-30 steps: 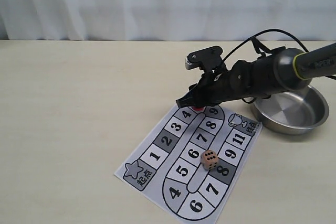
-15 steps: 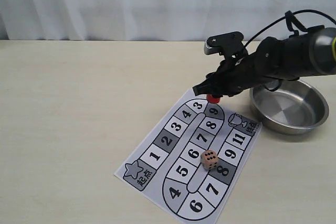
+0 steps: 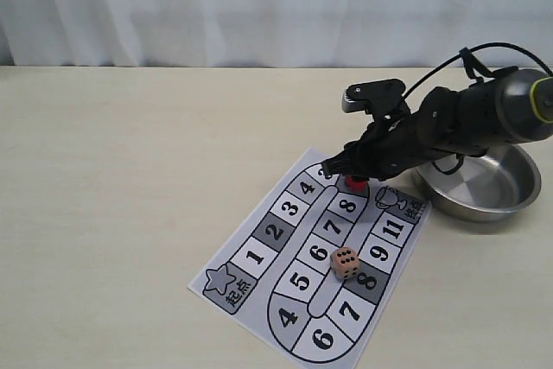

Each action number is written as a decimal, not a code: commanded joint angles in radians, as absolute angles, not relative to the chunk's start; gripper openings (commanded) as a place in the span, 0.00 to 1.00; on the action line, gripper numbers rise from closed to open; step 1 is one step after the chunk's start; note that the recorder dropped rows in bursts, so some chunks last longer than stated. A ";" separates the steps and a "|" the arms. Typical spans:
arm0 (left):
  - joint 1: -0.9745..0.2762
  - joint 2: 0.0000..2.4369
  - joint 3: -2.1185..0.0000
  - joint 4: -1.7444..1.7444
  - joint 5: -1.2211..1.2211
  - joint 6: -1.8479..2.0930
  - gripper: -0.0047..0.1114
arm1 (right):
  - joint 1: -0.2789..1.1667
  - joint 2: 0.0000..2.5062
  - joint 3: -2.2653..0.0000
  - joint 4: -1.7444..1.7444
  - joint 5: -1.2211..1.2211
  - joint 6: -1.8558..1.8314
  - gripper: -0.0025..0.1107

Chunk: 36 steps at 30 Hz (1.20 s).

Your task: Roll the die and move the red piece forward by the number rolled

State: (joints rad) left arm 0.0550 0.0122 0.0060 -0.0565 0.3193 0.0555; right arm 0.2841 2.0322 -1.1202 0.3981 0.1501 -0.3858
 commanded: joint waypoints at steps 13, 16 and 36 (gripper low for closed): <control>0.047 0.012 0.000 -0.053 0.306 0.056 0.04 | 0.282 1.933 -1.117 0.403 0.164 -0.378 0.61; 0.047 0.012 0.000 -0.053 0.306 0.056 0.04 | 0.270 1.862 -1.117 0.403 0.187 -0.325 0.59; 0.047 0.012 0.000 -0.053 0.306 0.056 0.04 | -0.095 1.702 -1.117 0.231 0.610 -0.321 0.06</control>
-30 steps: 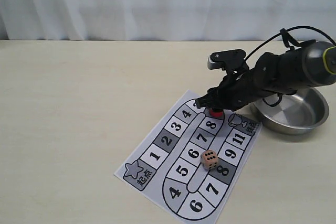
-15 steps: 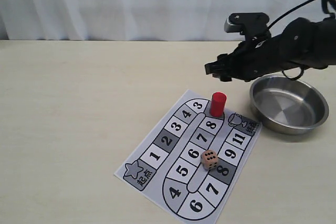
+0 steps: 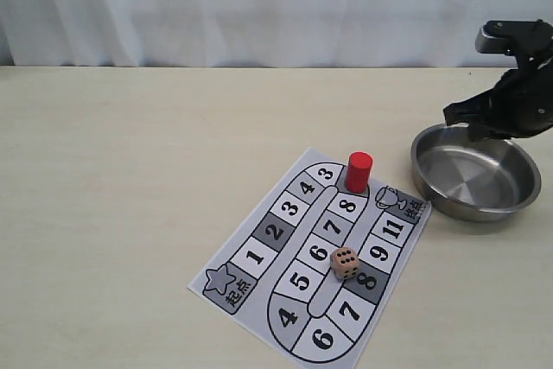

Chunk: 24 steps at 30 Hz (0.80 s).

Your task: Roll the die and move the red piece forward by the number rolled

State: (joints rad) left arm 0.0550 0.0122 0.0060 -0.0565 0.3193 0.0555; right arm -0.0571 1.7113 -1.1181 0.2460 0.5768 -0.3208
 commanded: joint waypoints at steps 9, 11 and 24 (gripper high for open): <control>0.047 0.012 0.000 -0.053 0.306 0.056 0.04 | -0.119 1.638 -1.117 0.159 0.688 -0.328 0.06; 0.047 0.012 0.000 -0.053 0.306 0.056 0.04 | -0.119 1.597 -1.117 0.137 0.711 -0.328 0.06; 0.047 0.012 0.000 -0.053 0.306 0.056 0.04 | -0.119 1.185 -1.115 0.141 0.837 -0.321 0.06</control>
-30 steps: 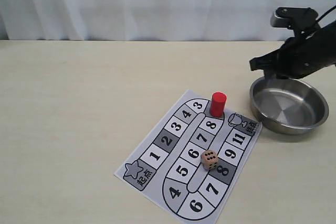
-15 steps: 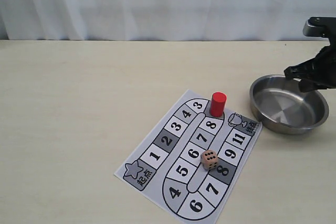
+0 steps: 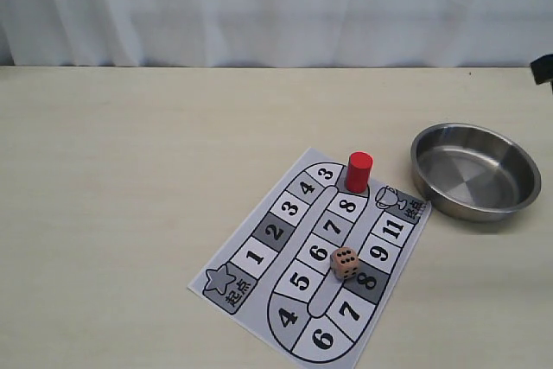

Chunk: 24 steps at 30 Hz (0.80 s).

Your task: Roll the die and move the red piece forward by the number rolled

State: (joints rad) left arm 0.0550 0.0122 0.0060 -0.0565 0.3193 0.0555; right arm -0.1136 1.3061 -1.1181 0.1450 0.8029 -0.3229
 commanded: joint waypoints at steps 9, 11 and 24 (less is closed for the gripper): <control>0.047 0.012 0.000 -0.053 0.306 0.056 0.04 | -0.119 0.817 -1.115 0.141 0.933 -0.317 0.06; 0.047 0.012 0.000 -0.053 0.306 0.056 0.04 | -0.119 0.724 -1.115 0.141 0.949 -0.299 0.06; 0.047 0.012 0.000 -0.053 0.306 0.056 0.04 | -0.115 0.175 -1.115 0.141 0.977 -0.271 0.06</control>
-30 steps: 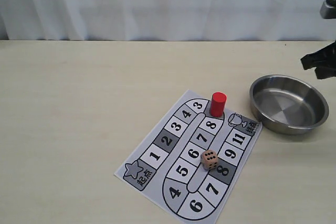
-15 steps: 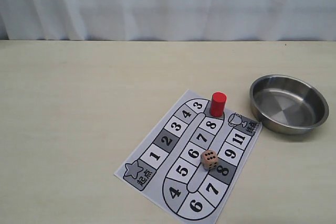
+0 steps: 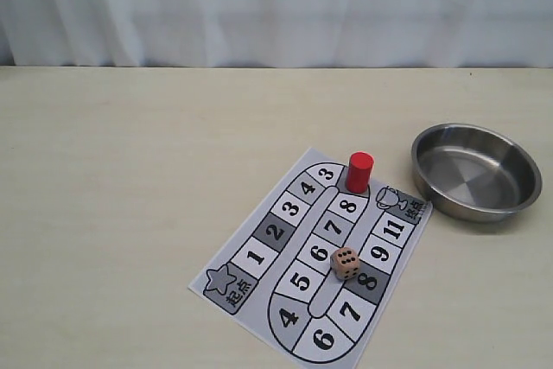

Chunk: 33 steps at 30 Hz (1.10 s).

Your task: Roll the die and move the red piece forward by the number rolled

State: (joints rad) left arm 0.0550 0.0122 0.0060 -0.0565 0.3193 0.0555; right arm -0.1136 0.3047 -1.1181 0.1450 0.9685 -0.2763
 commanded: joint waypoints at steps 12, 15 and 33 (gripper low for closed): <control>0.047 0.012 0.000 -0.038 0.309 0.056 0.04 | -0.113 0.000 -1.136 0.146 1.046 -0.242 0.06; 0.047 0.012 0.000 -0.038 0.309 0.056 0.04 | -0.113 0.000 -1.132 0.133 1.044 -0.250 0.06; 0.047 0.012 0.000 -0.038 0.309 0.056 0.04 | 0.015 0.000 -1.122 0.134 1.014 -0.250 0.06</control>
State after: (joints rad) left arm 0.0550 0.0122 0.0060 -0.0389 0.3193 0.0555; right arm 0.0054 -0.0010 -1.1344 0.1384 1.0348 -0.2490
